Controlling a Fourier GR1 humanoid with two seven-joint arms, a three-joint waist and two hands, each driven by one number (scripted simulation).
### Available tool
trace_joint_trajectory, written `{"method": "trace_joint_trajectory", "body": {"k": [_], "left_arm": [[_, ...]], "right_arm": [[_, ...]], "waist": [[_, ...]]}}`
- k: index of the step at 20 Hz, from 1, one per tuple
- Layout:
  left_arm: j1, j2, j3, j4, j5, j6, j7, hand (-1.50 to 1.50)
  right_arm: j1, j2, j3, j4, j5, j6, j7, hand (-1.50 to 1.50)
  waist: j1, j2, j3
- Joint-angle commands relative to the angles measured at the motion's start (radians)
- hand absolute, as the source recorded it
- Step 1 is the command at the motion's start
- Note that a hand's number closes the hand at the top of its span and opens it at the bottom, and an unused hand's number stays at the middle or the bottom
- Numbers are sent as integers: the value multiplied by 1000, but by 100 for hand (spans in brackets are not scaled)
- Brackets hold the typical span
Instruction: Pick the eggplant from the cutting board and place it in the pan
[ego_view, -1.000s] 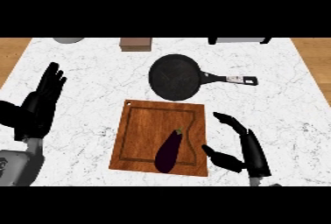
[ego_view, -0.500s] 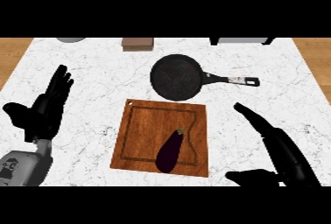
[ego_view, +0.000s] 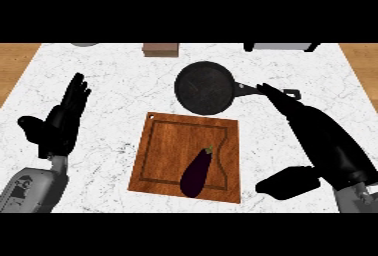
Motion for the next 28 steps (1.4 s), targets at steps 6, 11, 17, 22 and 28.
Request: {"method": "trace_joint_trajectory", "body": {"k": [6, 11, 17, 22, 28], "left_arm": [[-5, -8, 56, -14, 1, -44, 34, 0], [42, -44, 12, -107, -77, 3, 86, 0], [4, -31, 81, -29, -45, -70, 50, 0], [-45, -78, 71, 27, -94, -36, 45, 0], [-5, -92, 75, -19, -91, -49, 65, 0]], "right_arm": [[-190, 233, 43, 209, -4, 44, 69, -150], [-151, 320, 92, 237, 56, 35, 45, -150], [-198, 383, 85, 340, 98, 53, 123, -150], [-101, 359, 121, 274, 163, 59, 144, -150], [-142, 379, 72, 432, 158, 105, 111, -150]], "waist": [[1, 1, 2], [-2, -1, 2], [-3, 0, 2], [-13, 0, 2], [-4, 1, 2]]}}
